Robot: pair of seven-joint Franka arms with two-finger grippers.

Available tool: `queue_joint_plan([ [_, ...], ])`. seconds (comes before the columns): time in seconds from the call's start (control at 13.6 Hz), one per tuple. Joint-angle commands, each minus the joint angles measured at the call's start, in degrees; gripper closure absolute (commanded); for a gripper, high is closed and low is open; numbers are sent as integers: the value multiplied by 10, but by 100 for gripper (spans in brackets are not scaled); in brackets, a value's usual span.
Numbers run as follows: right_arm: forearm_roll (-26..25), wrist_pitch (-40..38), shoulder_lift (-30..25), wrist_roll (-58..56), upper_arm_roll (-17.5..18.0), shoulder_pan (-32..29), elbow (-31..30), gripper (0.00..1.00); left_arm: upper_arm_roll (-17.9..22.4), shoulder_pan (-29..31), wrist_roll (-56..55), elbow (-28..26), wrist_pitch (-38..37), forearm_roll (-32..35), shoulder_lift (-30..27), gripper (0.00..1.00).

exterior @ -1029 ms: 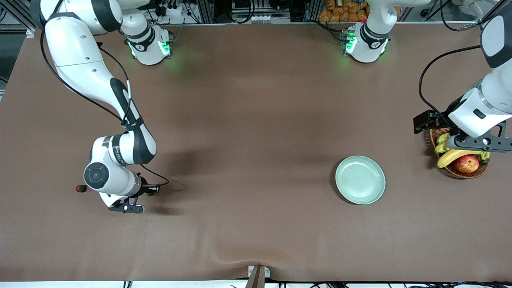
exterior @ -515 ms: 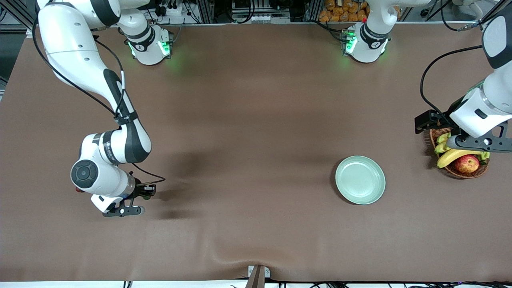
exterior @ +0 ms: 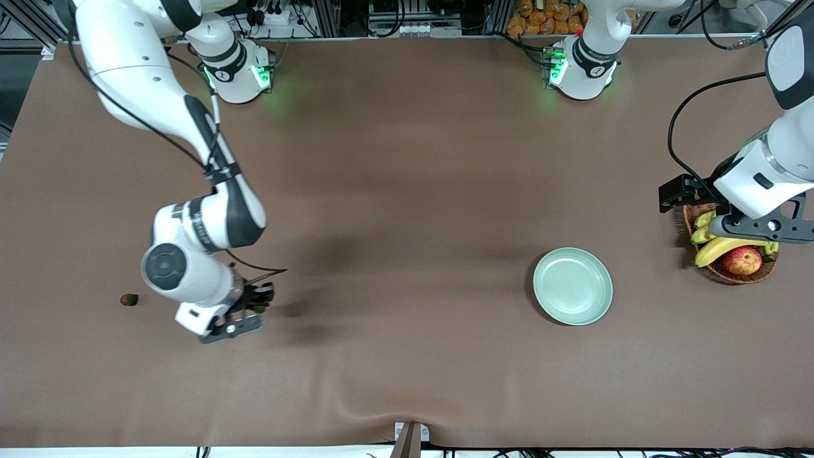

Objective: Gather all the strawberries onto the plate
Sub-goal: 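Carry the strawberry to mid-table with the right gripper and release it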

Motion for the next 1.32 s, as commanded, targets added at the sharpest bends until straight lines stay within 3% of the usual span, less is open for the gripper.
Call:
queue_joint_plan([
  [0.0,6,13,10,19,0,58,17,100,1,4,14,12,-7,-9,5,0],
  [0.37,5,108,33,74,2,183,19,100,1,4,14,12,-6,-9,5,0],
  [0.66,4,142,86,76,3,253,82,100,1,4,14,11,-7,-9,5,0],
  [0.96,-2,205,146,66,2,282,126,100,1,7,14,8,-9,-9,4,0],
  [1.25,-2,212,178,-18,0,282,159,100,1,14,14,10,-11,-9,4,0],
])
